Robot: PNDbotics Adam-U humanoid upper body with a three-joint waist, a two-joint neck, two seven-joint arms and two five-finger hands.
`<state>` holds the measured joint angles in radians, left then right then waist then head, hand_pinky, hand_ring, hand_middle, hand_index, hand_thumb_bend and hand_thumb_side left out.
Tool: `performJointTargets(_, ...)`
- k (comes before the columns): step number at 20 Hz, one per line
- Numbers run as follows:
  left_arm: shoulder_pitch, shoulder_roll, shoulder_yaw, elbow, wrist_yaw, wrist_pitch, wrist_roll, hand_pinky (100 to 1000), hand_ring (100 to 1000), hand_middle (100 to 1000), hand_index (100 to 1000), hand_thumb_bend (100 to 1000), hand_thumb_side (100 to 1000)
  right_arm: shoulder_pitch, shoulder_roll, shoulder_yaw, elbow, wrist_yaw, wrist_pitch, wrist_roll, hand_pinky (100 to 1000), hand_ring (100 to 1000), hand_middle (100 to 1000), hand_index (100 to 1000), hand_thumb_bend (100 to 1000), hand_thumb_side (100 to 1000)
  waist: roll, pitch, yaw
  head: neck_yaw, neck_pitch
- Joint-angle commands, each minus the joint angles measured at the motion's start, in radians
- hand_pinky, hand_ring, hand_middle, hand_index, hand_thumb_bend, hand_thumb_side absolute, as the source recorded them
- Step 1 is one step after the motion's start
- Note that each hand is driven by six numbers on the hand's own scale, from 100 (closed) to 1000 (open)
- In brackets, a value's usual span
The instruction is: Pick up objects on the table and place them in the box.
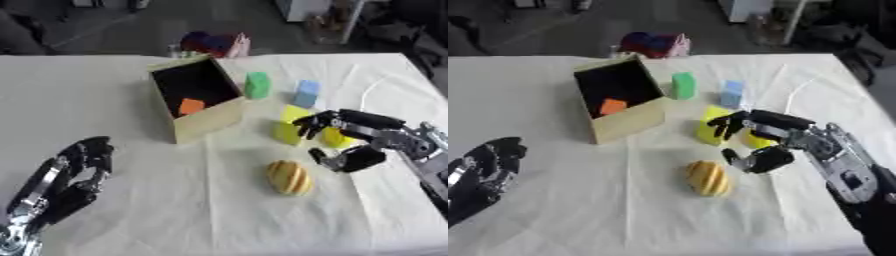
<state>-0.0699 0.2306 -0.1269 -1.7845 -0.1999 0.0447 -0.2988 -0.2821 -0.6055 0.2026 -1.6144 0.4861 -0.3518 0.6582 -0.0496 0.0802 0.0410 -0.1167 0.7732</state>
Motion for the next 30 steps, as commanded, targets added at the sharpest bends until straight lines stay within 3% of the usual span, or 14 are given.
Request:
performJointTargets(1, -0.004, 0.020, -0.001, -0.013, 0.001, -0.001, -0.004, 830, 809, 729, 873, 100, 453, -0.019, -0.036, 0.004, -0.026, 0.079, -0.035, 0.023, 837, 794, 790, 931, 100, 295, -0.010, -0.014, 0.001, -0.002, -0.003)
performJointTargets(9, -0.004, 0.020, -0.002, -0.013, 0.001, 0.000, -0.005, 830, 809, 727, 873, 100, 454, -0.039, -0.016, 0.051, -0.053, 0.257, -0.118, 0.045, 874, 838, 797, 914, 100, 239, -0.010, -0.013, 0.004, -0.010, -0.003)
performJointTargets(14, -0.003, 0.020, -0.003, -0.013, 0.001, 0.001, -0.005, 829, 809, 727, 873, 100, 455, -0.042, -0.003, 0.074, -0.037, 0.374, -0.166, -0.018, 888, 824, 763, 904, 100, 143, -0.012, -0.012, 0.006, -0.014, -0.003)
performJointTargets(17, -0.003, 0.019, -0.004, -0.014, 0.001, 0.001, -0.006, 830, 809, 727, 873, 100, 456, -0.040, 0.004, 0.082, -0.018, 0.445, -0.186, -0.124, 875, 775, 696, 869, 118, 126, -0.013, -0.012, 0.007, -0.017, -0.003)
performJointTargets(18, -0.002, 0.019, -0.004, -0.014, 0.001, 0.002, -0.006, 830, 809, 727, 873, 100, 457, -0.037, 0.007, 0.085, -0.007, 0.467, -0.189, -0.176, 859, 729, 637, 835, 136, 116, -0.014, -0.012, 0.007, -0.017, -0.003)
performJointTargets(22, -0.002, 0.019, -0.006, -0.014, 0.002, 0.002, -0.008, 830, 810, 728, 873, 100, 458, -0.029, 0.020, 0.101, 0.059, 0.562, -0.194, -0.429, 849, 665, 578, 794, 177, 100, -0.015, -0.011, 0.007, -0.019, -0.003)
performJointTargets(26, -0.002, 0.019, -0.006, -0.014, 0.002, 0.002, -0.008, 830, 810, 728, 873, 100, 457, -0.023, 0.030, 0.118, 0.119, 0.651, -0.196, -0.589, 850, 684, 592, 808, 146, 100, -0.016, -0.010, 0.007, -0.021, -0.003)
performJointTargets(30, -0.003, 0.019, -0.005, -0.015, 0.002, 0.002, -0.009, 830, 810, 728, 873, 100, 456, -0.015, 0.025, 0.125, 0.152, 0.675, -0.214, -0.625, 860, 782, 699, 894, 100, 100, -0.016, -0.011, 0.009, -0.022, -0.003)
